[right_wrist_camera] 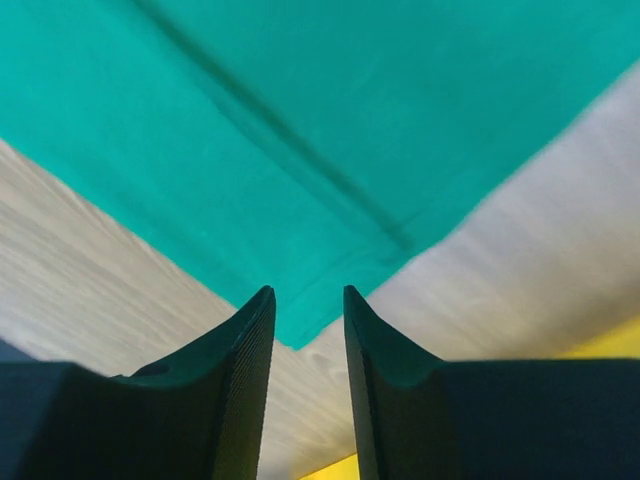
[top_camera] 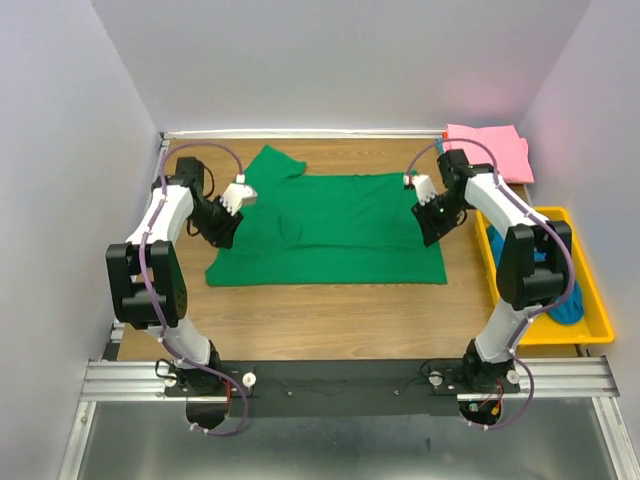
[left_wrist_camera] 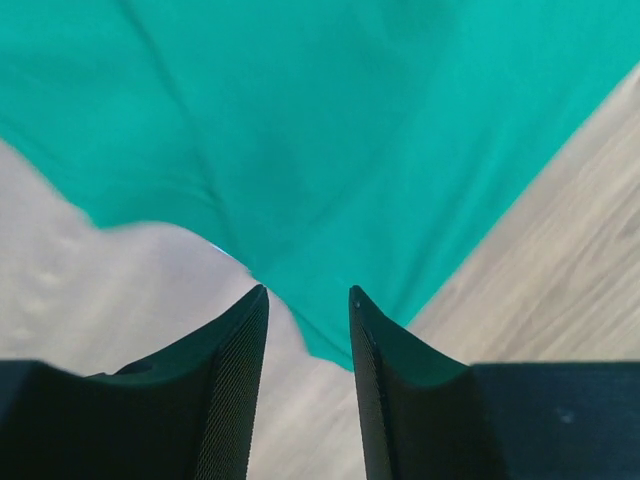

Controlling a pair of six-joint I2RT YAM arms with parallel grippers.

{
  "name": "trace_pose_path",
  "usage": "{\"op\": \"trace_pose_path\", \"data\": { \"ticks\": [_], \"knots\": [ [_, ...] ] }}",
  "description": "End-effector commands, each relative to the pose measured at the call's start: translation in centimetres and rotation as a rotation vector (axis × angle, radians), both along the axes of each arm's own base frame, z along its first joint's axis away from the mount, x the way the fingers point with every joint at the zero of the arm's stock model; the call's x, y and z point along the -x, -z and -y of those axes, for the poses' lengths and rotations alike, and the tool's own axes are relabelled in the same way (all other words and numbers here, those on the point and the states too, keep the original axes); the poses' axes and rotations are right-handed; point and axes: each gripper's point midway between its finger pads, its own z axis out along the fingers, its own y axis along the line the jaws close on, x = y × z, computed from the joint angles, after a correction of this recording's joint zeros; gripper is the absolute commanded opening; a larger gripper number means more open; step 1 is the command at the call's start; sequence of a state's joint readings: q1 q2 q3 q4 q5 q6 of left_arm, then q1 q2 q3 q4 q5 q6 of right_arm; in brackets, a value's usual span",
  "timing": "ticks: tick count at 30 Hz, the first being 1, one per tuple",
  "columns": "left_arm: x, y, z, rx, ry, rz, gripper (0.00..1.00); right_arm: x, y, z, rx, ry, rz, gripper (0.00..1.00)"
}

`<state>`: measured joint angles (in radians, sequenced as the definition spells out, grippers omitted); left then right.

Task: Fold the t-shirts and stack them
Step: Fold the flattened tshirt in 1/3 of the way

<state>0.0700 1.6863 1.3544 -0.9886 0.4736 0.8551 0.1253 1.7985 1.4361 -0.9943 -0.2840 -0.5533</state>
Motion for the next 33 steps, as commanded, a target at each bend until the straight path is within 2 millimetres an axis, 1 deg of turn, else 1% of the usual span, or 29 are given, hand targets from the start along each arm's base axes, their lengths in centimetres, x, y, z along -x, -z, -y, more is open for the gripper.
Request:
{"op": "trace_pose_path", "data": {
  "ticks": [1,3,4,5,6,8,9,11,12,13,15,16,17,18,19,20,22,23,25,26,27,28,29,30,31,32,33],
  "knots": [
    [2.7,3.2,-1.1,-0.104,0.027,-0.045,0.45,3.1,3.5,0.7,0.044,-0.022,-0.107,0.4],
    [3.1,3.9,-1.0,-0.124,0.031,-0.05,0.45,3.2,4.2,0.6,0.054,-0.022,-0.105,0.4],
    [2.9,4.2,-1.3,-0.149,0.025,-0.037,0.45,3.0,4.8,0.5,0.059,-0.018,-0.103,0.4],
    [3.5,4.9,-1.1,-0.159,0.024,-0.052,0.45,3.5,5.5,0.5,0.064,-0.02,-0.119,0.39],
    [3.2,5.4,-1.5,-0.189,0.018,-0.041,0.45,3.5,6.1,0.6,0.077,-0.015,-0.115,0.38],
    [3.8,6.5,-1.6,-0.201,0.007,-0.059,0.45,3.8,7.0,0.9,0.092,-0.011,-0.118,0.38],
    [4.0,6.8,-1.7,-0.207,0.006,-0.063,0.45,4.4,7.8,1.4,0.119,-0.007,-0.131,0.38],
    [4.7,7.9,-2.0,-0.237,0.002,-0.085,0.43,4.7,8.8,1.8,0.142,-0.01,-0.135,0.38],
    [5.1,8.3,-2.2,-0.247,0.005,-0.093,0.43,5.6,9.4,2.3,0.165,-0.015,-0.155,0.38],
    [6.1,8.8,-2.5,-0.265,0.005,-0.111,0.43,5.7,9.4,2.5,0.176,-0.024,-0.147,0.37],
    [7.2,9.1,-2.7,-0.276,0.016,-0.126,0.43,6.6,9.7,3.1,0.198,-0.028,-0.154,0.37],
    [8.3,9.3,-2.9,-0.281,0.026,-0.138,0.43,7.6,9.9,3.3,0.204,-0.033,-0.173,0.37],
    [8.9,9.4,-2.1,-0.286,0.059,-0.144,0.43,7.8,9.5,3.3,0.201,-0.033,-0.16,0.37],
    [9.5,9.5,-2.1,-0.288,0.064,-0.151,0.43,8.1,9.4,3.3,0.199,-0.029,-0.159,0.37],
    [10.0,9.6,-2.1,-0.292,0.072,-0.155,0.43,8.8,9.3,3.3,0.196,-0.026,-0.171,0.37],
    [10.9,9.6,-2.1,-0.298,0.078,-0.16,0.43,10.0,9.6,3.4,0.197,-0.031,-0.195,0.38],
    [11.5,9.5,-2.3,-0.304,0.08,-0.158,0.43,11.0,9.1,3.5,0.192,-0.028,-0.195,0.37],
    [12.0,9.3,-2.3,-0.303,0.083,-0.157,0.43,12.1,9.3,3.6,0.191,-0.03,-0.214,0.37],
    [12.5,8.8,-2.1,-0.293,0.09,-0.162,0.43,13.0,8.6,3.5,0.184,-0.035,-0.214,0.37],
    [12.5,8.4,-2.1,-0.294,0.089,-0.148,0.43,13.7,8.1,3.3,0.166,-0.039,-0.227,0.38],
    [12.5,8.2,-2.1,-0.294,0.09,-0.145,0.43,13.7,8.0,3.1,0.152,-0.041,-0.228,0.38],
    [12.5,8.0,-2.1,-0.292,0.095,-0.142,0.43,14.2,7.5,2.9,0.142,-0.042,-0.245,0.38],
    [12.2,7.3,-1.9,-0.283,0.098,-0.132,0.45,13.6,6.5,2.4,0.115,-0.046,-0.216,0.4],
    [11.8,6.8,-1.7,-0.273,0.098,-0.119,0.46,13.8,6.3,2.5,0.113,-0.048,-0.22,0.41],
    [11.3,6.2,-1.3,-0.255,0.099,-0.107,0.48,12.4,5.1,2.2,0.108,-0.046,-0.178,0.44],
    [9.6,4.2,-0.4,-0.208,0.098,-0.06,0.5,11.3,4.4,2.4,0.126,-0.035,-0.148,0.46],
    [8.6,3.1,0.1,-0.182,0.094,-0.035,0.51,9.8,3.6,2.4,0.13,-0.025,-0.109,0.47]
  ]
}}
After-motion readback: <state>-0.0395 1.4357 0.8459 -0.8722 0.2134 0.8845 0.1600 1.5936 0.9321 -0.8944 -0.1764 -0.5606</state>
